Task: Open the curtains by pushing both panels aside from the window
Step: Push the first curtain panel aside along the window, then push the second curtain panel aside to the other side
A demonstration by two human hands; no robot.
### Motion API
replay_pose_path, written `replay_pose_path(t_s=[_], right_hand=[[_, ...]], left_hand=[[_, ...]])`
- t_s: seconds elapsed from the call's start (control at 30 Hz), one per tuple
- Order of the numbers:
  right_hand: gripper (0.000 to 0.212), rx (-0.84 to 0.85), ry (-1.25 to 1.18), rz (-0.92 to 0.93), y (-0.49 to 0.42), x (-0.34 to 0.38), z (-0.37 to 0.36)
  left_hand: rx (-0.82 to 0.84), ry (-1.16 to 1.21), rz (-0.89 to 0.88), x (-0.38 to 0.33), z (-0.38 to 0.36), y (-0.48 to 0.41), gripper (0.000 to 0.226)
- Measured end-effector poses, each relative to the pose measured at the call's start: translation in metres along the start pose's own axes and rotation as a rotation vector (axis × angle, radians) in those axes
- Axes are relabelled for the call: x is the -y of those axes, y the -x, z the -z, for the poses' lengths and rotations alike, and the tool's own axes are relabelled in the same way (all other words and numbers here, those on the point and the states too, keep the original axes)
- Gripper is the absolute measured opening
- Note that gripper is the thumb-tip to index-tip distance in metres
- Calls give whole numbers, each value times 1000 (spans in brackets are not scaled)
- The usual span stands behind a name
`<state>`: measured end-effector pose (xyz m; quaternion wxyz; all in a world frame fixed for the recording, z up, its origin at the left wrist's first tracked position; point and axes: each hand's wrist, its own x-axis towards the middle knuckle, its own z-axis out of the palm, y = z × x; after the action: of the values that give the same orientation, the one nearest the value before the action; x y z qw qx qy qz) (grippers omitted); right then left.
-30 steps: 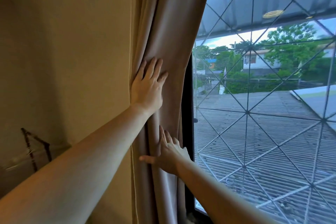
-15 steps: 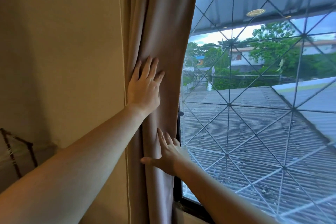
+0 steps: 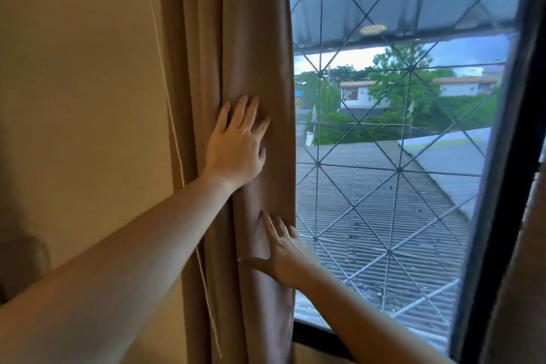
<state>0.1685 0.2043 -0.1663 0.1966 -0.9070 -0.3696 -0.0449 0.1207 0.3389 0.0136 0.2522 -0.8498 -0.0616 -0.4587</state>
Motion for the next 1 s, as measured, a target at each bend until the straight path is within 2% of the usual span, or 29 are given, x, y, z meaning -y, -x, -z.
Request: replay_pose_path(t_s=[0.13,0.3,0.57,1.0], right_hand=[[139,15,29,-28,23,-31,20],[115,44,94,-105,41,-66,38],[120,70,138,-160,78,-116,68],[115,15,225,-218,153,-194,127]], left_hand=[[-35,50,-15,-34,11,-9,62],[-54,68,-66,-77,21,-21,62],[-42,177,-113,-137,36,-45,64],[-136,372,-233,-254,69,-84,65]])
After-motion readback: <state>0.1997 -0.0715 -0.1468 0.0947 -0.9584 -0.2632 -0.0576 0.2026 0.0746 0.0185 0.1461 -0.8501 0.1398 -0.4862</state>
